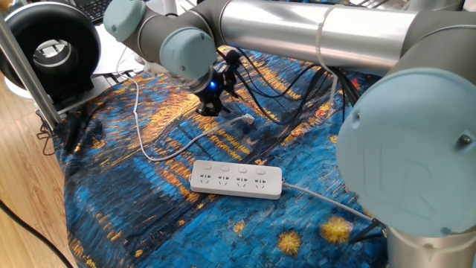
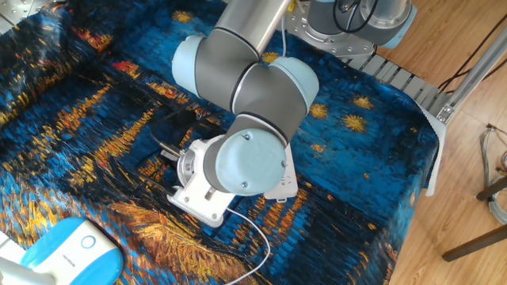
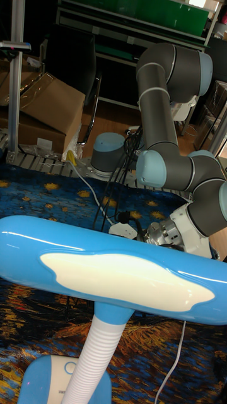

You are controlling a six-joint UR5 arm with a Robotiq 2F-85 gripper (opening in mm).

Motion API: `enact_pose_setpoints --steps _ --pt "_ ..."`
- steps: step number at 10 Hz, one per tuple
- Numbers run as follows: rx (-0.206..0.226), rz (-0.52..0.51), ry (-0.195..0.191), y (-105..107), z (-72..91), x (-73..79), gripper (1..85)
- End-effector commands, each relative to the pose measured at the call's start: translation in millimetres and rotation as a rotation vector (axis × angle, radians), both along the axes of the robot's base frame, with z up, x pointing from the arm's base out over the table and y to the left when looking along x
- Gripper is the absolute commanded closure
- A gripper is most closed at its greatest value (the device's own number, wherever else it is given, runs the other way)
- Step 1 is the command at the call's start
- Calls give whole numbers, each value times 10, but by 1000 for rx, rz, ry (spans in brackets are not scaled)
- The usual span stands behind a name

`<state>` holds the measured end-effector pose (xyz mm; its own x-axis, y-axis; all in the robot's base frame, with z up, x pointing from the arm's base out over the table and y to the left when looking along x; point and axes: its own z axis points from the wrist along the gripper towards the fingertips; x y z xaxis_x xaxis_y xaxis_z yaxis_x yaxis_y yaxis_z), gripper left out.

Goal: Plug in the power cord of the desk lamp, turn on the socket, and light up the desk lamp

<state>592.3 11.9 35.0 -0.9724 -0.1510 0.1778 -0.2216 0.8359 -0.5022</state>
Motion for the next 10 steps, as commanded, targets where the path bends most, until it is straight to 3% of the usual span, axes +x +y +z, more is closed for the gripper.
enact_pose_setpoints --steps 1,2,5,10 --pt "25 -22 6 -18 -101 -97 427" --pt "9 -29 7 -27 -103 -121 430" --pt "14 -56 -8 21 -221 -256 443" --pt "0 -67 14 -2 -164 -371 450"
